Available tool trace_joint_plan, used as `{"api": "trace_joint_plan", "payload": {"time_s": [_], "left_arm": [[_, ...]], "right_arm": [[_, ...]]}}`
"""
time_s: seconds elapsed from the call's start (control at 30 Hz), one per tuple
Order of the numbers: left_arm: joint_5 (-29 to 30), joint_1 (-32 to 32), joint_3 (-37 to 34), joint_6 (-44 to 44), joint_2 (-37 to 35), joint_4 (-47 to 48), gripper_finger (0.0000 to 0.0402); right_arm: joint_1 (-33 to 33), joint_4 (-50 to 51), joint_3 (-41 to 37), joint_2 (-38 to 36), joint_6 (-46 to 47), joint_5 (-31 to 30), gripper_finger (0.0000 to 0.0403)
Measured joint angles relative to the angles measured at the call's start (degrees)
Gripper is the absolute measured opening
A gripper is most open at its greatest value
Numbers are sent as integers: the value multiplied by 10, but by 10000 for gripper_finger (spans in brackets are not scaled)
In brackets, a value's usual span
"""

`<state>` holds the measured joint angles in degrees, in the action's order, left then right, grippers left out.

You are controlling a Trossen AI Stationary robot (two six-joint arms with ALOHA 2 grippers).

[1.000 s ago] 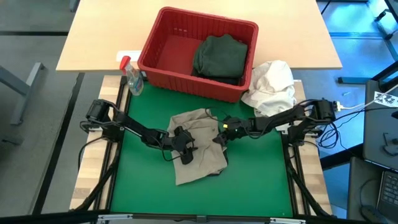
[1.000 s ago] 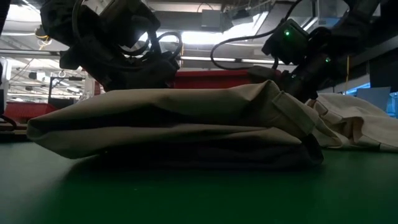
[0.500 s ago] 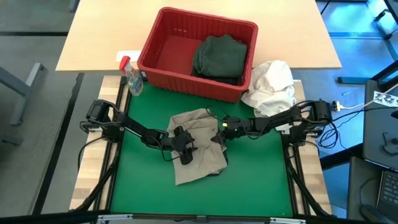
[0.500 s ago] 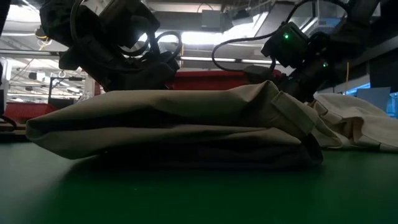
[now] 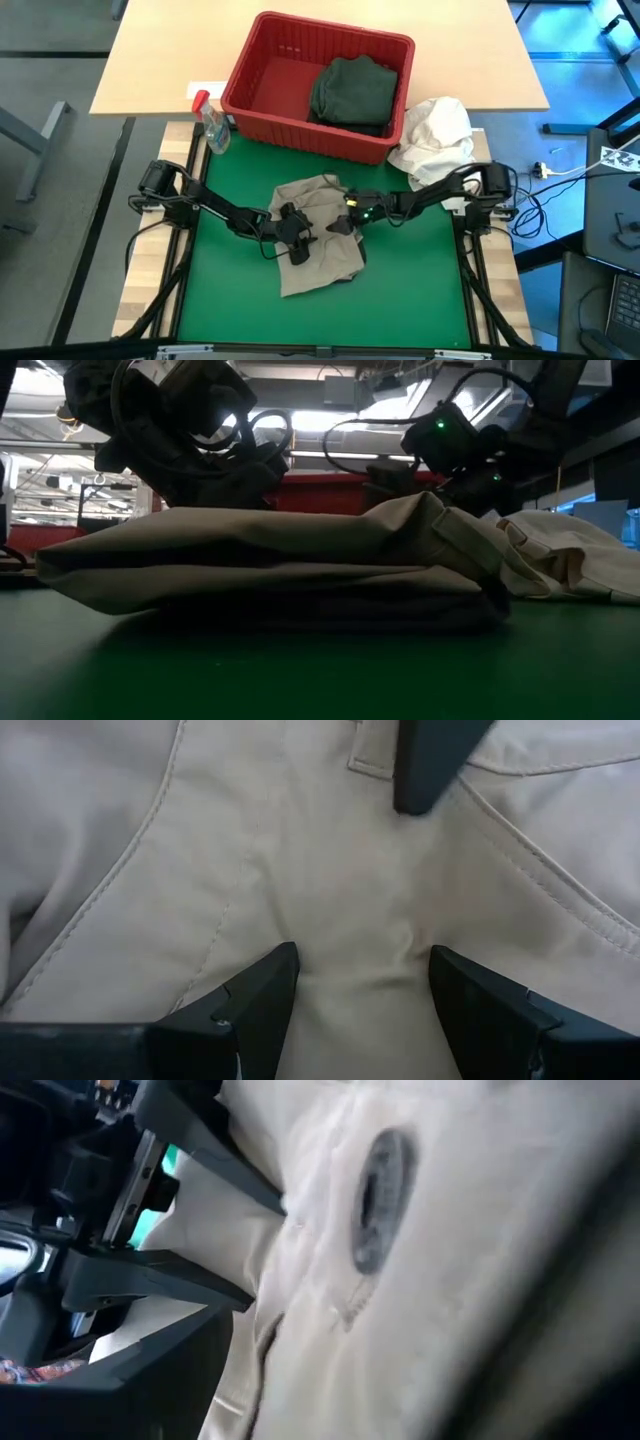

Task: Fold Laundry from Bin
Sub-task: Put the stacked shorts into the red laundry bin

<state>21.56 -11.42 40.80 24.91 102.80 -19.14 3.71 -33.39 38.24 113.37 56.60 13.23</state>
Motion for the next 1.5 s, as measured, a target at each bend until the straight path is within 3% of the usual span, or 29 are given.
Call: {"api": "trace_joint_plan", "payload": {"time_s": [0.13, 0.23, 0.63, 0.83, 1.17, 1.5], "left_arm": [[1, 0, 0, 0, 0, 1, 225], [1, 0, 0, 0, 0, 1, 225], [2, 0, 0, -2, -1, 2, 225], [-7, -5, -1, -13, -55, 59, 225], [6, -11, -1, -17, -284, 276, 225], [44, -11, 0, -1, -442, 381, 225]], "right_arm": [[-8, 5, 27, 15, -14, -2, 377], [-8, 12, 38, 23, -14, -5, 343], [-10, 19, 42, 25, -72, -63, 88], [-8, 43, 43, -15, -157, -88, 87], [13, 172, 45, -157, -281, -141, 87], [21, 406, 197, -227, -448, -214, 87]]}}
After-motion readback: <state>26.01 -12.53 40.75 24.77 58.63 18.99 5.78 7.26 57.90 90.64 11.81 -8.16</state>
